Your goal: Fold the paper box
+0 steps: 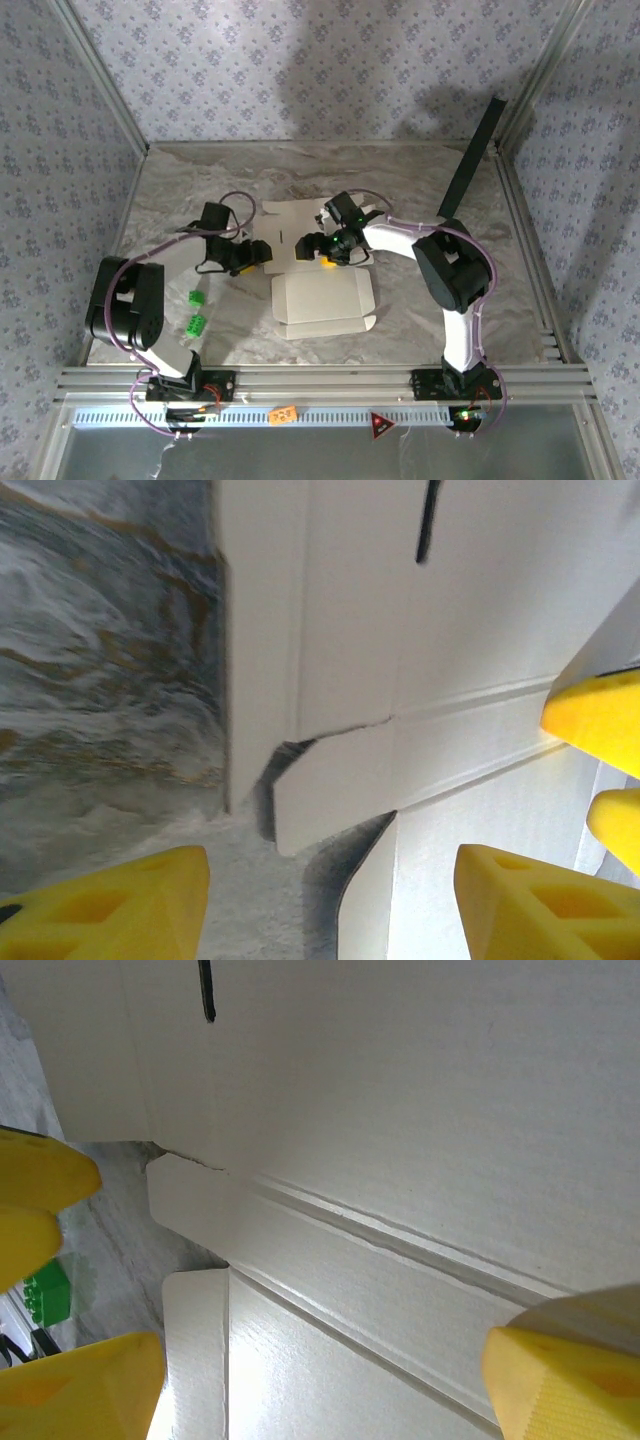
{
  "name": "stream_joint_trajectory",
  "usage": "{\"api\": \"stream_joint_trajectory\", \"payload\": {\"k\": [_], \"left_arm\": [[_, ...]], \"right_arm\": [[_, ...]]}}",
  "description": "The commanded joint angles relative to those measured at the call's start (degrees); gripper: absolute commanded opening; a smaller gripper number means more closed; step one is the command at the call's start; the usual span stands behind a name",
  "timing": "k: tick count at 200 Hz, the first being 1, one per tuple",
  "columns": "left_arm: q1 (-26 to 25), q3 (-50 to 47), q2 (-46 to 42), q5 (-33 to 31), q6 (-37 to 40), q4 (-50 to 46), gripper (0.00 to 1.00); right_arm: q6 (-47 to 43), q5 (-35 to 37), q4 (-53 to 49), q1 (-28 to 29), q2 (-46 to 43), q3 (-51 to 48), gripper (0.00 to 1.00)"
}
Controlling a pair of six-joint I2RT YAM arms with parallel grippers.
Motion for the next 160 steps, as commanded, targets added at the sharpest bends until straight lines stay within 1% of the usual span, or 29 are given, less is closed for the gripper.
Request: {"api": "stream_joint_trajectory", "payload": {"k": [1,31,69,111,136,160], "left_arm": [[-1.38,-1.23,1.07,1.88,-2.49,4.21,0.66],[-1.88,-3.54,1.22,2.22,-4.33,7.61,0.67],[-1.88,-4.23,1.86,2.4,-5.38,8.84,0.67],[-1.97,-4.68,3.37,4.16,-7.67,12.2,0.62],[-1.97,-4.62,3.25,4.12,-8.13,12.41,0.61],[-1.93,-4.44,2.91,5.07,-8.55,12.61,0.58]], "right_arm": [[-1.24,2.27,-3.69,0.72,2.49,0.0,0.86],[-1.33,2.43,-3.93,0.72,2.13,-0.27,0.86],[-1.33,2.53,-3.87,0.73,2.15,-0.22,0.86],[-1.29,2.51,-3.51,0.83,1.98,-0.81,0.86],[-1.2,2.68,-3.24,0.84,1.71,-1.2,0.86],[-1.07,2.64,-2.99,0.85,1.6,-1.41,0.86]]}}
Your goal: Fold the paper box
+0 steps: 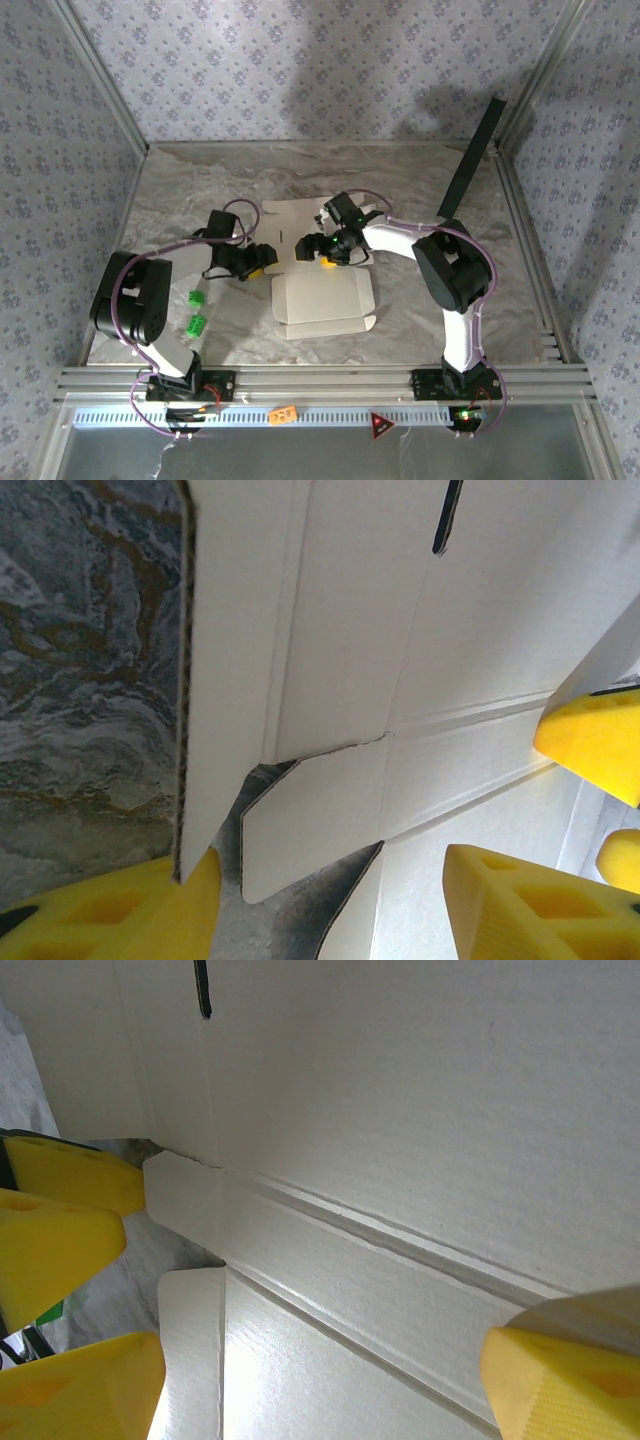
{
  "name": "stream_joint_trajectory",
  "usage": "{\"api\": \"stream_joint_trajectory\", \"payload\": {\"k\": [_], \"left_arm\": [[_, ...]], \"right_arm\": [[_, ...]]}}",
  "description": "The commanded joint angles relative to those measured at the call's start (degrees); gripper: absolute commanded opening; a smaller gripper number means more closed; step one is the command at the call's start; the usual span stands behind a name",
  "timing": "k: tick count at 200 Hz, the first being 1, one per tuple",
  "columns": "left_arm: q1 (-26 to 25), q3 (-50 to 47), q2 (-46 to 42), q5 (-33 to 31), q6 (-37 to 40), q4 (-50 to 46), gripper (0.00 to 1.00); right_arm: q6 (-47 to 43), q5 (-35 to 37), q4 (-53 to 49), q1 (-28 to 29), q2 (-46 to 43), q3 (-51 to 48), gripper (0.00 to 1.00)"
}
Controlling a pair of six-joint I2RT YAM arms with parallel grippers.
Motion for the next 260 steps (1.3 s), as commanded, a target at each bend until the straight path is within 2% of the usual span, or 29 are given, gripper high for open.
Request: {"api": "stream_joint_trajectory", "payload": {"k": [1,38,120,139,178,191,234,260], "left_arm": [[-0.31,-0.37,0.84,3.0,-1.14,3.06,0.58],[-0.38,-0.27,-0.09,3.14,-1.55,2.76,0.51],[-2.03,1.54,-3.42,3.17,-1.02,-1.89,0.5],[-2.81,1.75,-4.17,2.99,-1.31,-2.18,0.43],[-3.87,2.91,-4.87,2.42,-2.05,-2.3,0.42],[-4.3,3.46,-4.73,2.42,-2.17,-2.22,0.42],[-5.25,5.0,-1.42,3.15,-2.5,-0.28,0.37],[-5.64,5.53,0.88,3.95,-3.45,2.14,0.36]], "right_arm": [[-0.48,2.14,-2.88,0.62,1.6,-1.41,0.86],[-0.43,2.03,-2.55,0.69,1.78,-1.5,0.86],[-0.48,1.94,-2.47,0.76,1.78,-1.28,0.86],[-0.47,2.06,-2.52,0.7,1.83,-1.32,0.85],[-0.24,1.87,-2.32,0.7,1.78,-1.43,0.84],[-0.19,1.65,-2.13,0.7,1.82,-1.5,0.8],[-0.17,0.57,-1.38,0.8,2.38,-1.5,0.51],[-0.21,0.58,-1.35,0.78,2.43,-1.72,0.37]]}}
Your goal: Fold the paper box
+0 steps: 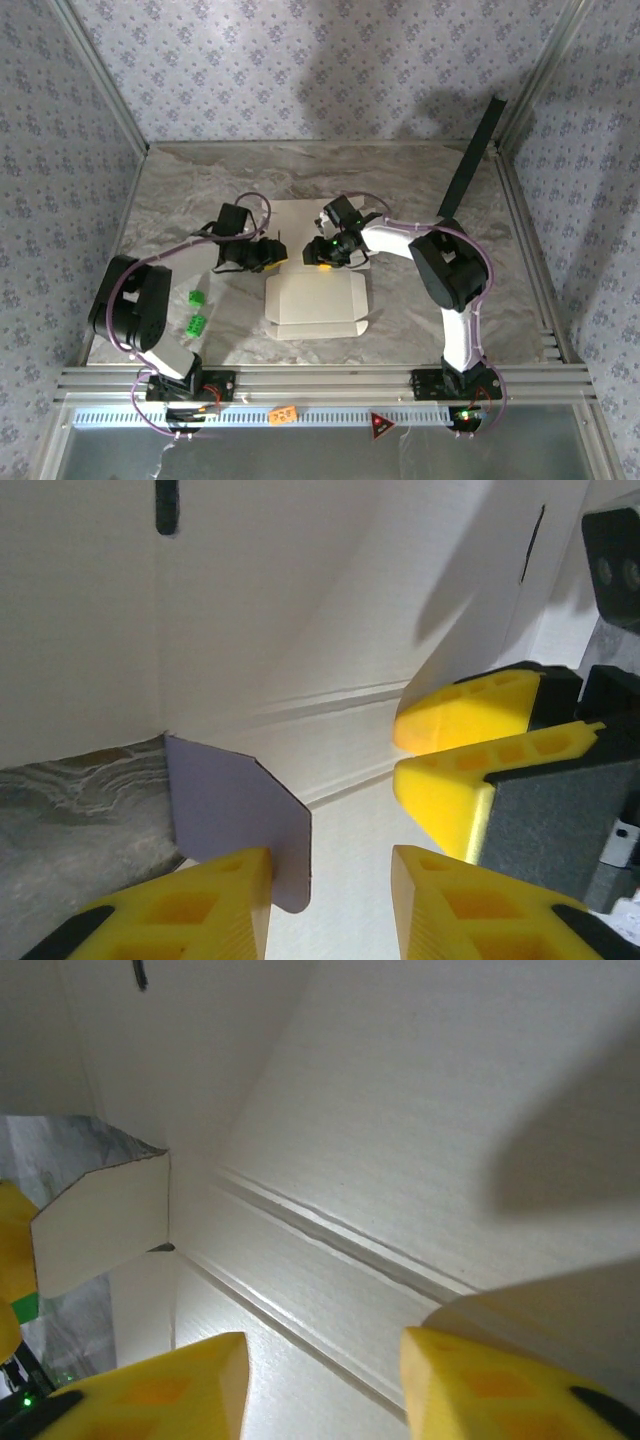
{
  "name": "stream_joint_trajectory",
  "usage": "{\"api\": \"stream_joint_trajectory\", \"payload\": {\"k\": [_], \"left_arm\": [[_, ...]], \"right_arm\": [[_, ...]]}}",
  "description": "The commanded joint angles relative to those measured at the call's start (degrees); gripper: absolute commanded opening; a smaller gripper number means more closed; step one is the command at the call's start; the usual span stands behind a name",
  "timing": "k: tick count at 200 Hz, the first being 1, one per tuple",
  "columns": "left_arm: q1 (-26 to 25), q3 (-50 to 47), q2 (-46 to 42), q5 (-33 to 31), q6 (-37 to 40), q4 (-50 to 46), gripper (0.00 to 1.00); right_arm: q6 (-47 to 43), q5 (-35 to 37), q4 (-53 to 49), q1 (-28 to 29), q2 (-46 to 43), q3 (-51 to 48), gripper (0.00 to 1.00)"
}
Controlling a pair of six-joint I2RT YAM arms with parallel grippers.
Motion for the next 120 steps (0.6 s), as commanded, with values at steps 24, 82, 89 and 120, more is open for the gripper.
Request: {"api": "stream_joint_trajectory", "payload": {"k": [24,82,89,120], "left_arm": [[-1.17,2.53,4.36,2.1,-1.22,3.02,0.34],[-2.06,2.34,9.11,-0.06,-0.49,3.12,0.22],[-2.25,2.71,9.66,-1.17,0.18,1.77,0.19],[-4.88,6.04,12.81,-7.75,4.56,-6.88,0.17]], "right_arm": [[-0.23,0.36,-1.73,0.5,1.53,-1.32,0.29],[-0.5,0.78,-1.79,0.37,1.58,-1.84,0.25],[-0.58,0.99,-1.95,0.34,1.55,-1.85,0.25],[-1.32,2.55,-3.49,0.25,1.6,-1.85,0.25]]}}
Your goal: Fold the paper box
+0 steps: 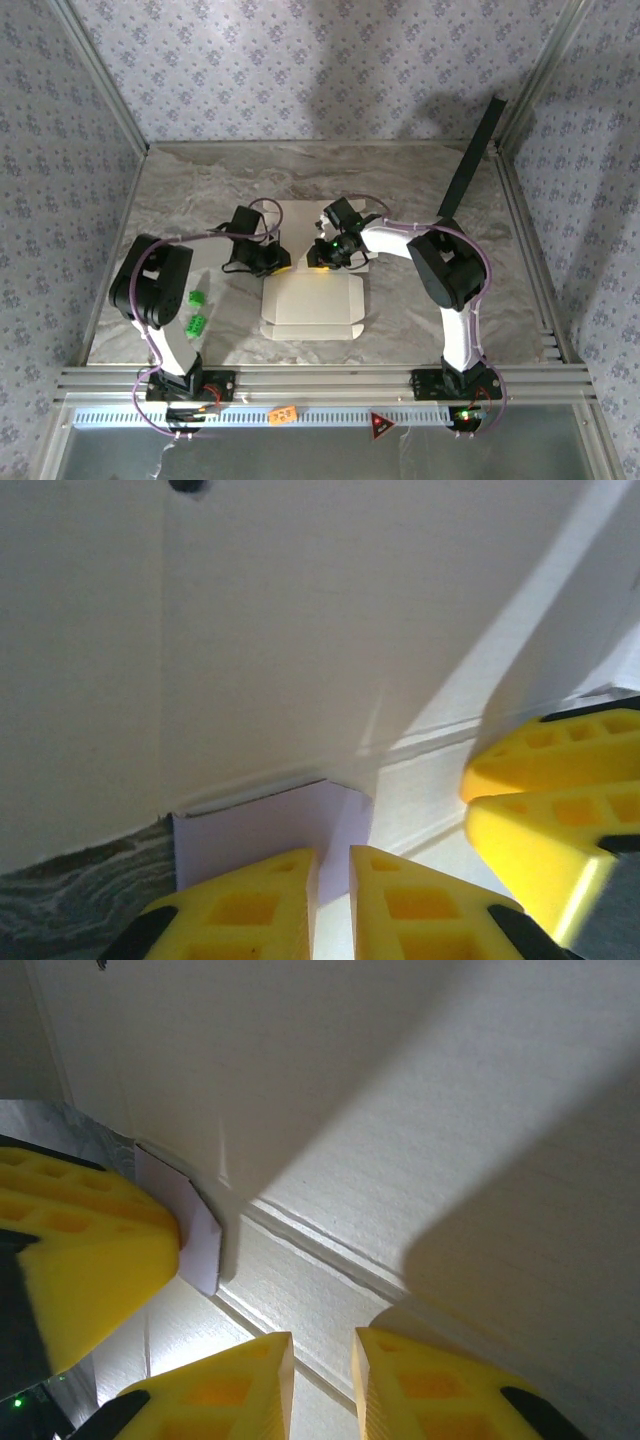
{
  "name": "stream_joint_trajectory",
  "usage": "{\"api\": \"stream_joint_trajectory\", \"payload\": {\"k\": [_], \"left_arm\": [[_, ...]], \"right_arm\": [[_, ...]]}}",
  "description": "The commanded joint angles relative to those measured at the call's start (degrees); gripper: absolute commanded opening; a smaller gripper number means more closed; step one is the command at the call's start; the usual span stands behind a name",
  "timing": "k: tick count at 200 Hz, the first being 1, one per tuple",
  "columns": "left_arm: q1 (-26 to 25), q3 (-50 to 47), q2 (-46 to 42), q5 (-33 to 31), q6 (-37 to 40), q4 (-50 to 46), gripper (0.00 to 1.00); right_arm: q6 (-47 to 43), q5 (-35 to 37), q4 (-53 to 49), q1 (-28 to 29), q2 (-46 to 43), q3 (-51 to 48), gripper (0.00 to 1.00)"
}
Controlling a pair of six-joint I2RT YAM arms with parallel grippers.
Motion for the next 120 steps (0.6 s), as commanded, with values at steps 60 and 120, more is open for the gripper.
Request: {"api": "stream_joint_trajectory", "payload": {"k": [60,120], "left_arm": [[-6.4,6.68,4.74,-3.62,2.92,-8.37,0.15],[-5.28,13.46,-4.64,-9.08,6.1,-16.76,0.3]], "right_arm": [[-3.69,5.62,-7.61,-1.06,-1.83,-1.97,0.21],[-4.8,3.09,-9.7,-3.91,-8.81,-0.77,0.25]]}}
